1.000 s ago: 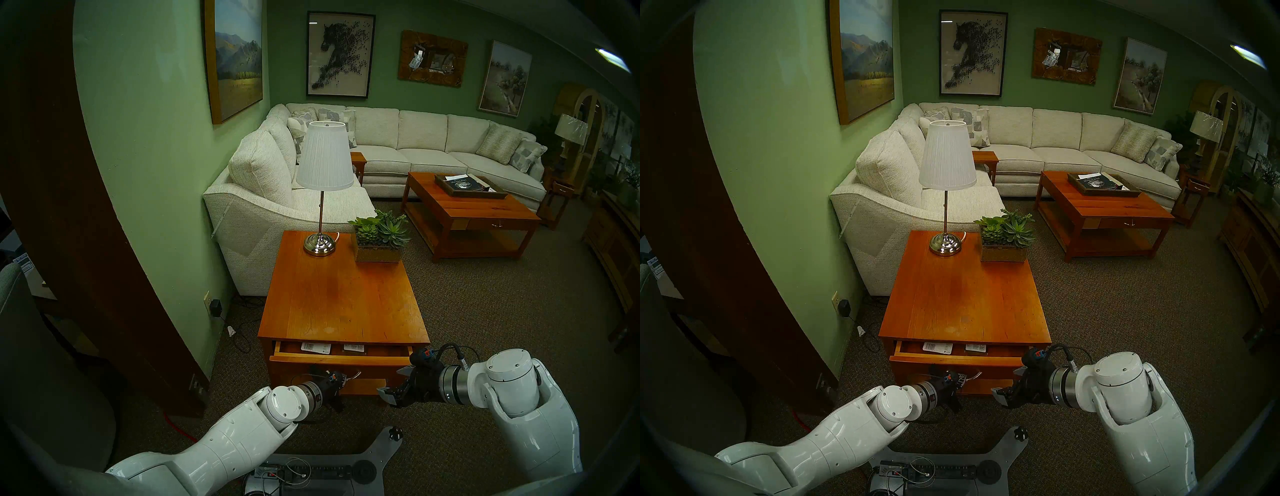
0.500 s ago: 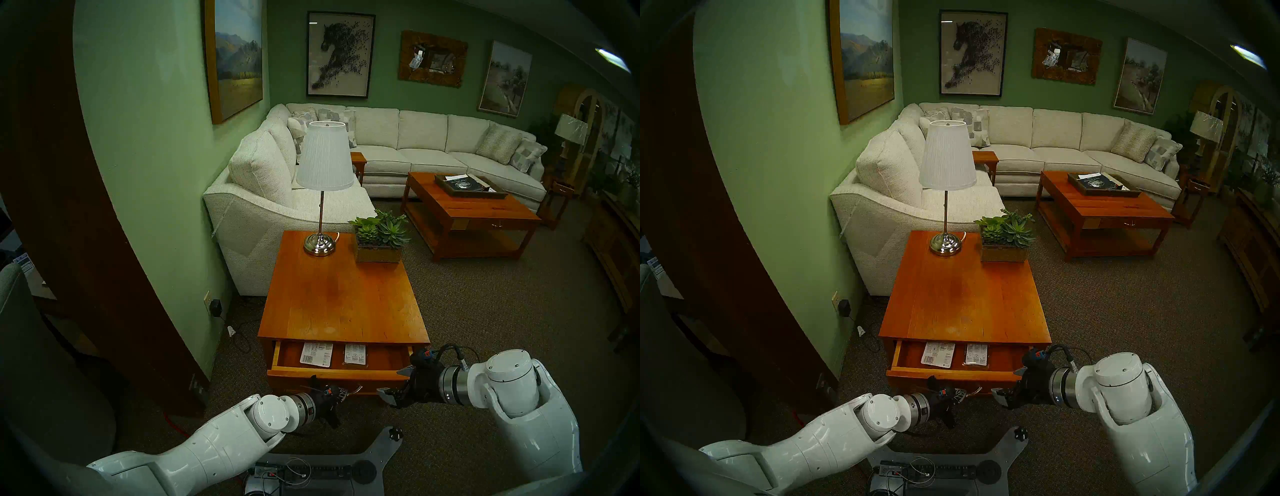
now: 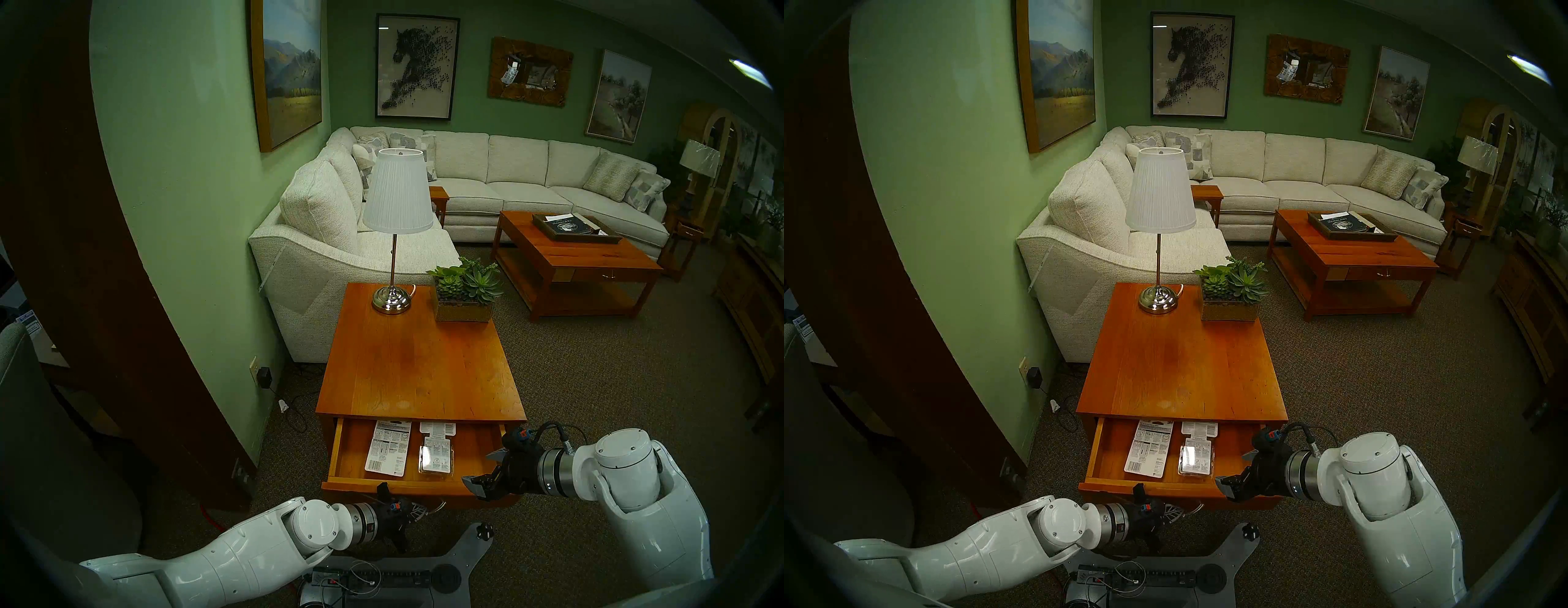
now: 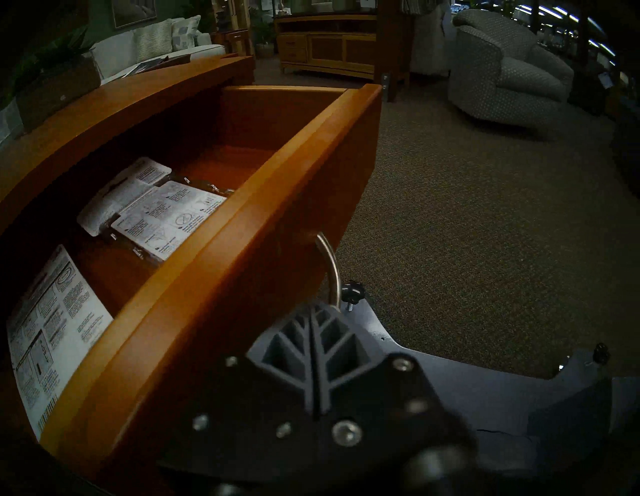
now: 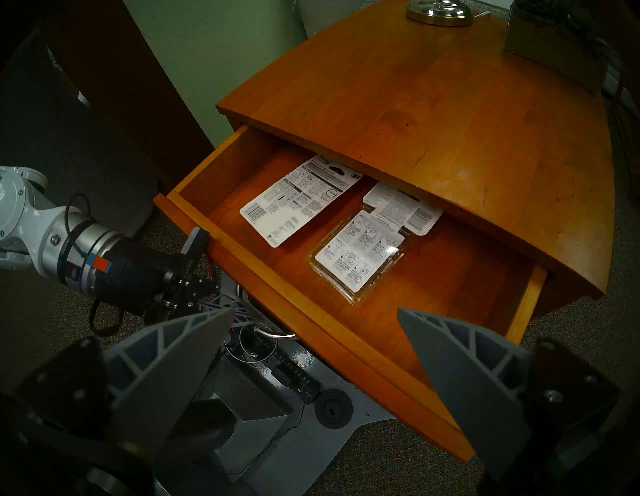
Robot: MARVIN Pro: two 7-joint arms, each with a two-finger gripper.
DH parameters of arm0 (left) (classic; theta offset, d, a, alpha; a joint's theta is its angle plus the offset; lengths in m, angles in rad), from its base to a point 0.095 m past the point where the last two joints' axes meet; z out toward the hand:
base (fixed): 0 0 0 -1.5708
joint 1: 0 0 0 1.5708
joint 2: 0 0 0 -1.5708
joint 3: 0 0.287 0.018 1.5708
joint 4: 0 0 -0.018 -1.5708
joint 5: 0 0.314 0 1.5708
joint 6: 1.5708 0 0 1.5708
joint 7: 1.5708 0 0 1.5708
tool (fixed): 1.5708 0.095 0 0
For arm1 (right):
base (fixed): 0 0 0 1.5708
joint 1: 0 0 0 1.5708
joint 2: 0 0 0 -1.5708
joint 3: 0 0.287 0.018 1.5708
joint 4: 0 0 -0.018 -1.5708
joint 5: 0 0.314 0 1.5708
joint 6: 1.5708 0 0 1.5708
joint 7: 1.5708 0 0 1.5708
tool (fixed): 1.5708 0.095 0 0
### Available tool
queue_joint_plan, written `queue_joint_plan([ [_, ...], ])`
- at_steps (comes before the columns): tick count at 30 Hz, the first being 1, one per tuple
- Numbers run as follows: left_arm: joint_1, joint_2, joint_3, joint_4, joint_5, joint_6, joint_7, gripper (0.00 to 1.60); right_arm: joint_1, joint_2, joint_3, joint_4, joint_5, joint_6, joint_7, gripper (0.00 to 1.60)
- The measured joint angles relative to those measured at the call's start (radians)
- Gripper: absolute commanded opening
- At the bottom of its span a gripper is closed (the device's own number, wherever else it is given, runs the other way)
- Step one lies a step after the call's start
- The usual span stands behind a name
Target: Open the drawer, take out the contents and close the drawer
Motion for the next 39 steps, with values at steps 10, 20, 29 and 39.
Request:
queue_joint_plan([
  [10, 0.073, 0.086, -0.004, -0.124, -0.041, 0.055, -0.06, 0.0, 0.0, 0.001, 0.0, -0.003, 0.001, -0.001, 0.0, 1.6],
  [20, 0.164, 0.215, -0.066, -0.294, -0.112, 0.214, -0.123, 0.0, 0.0, 0.004, 0.0, -0.008, 0.002, 0.0, -0.001, 1.6],
  [29, 0.203, 0.297, -0.117, -0.402, -0.204, 0.306, -0.164, 0.0, 0.0, 0.005, 0.0, -0.012, 0.002, 0.0, -0.002, 1.6],
  [39, 0.239, 0.375, -0.19, -0.543, -0.311, 0.396, -0.188, 0.0, 0.0, 0.006, 0.0, -0.014, 0.003, 0.0, -0.004, 1.6],
])
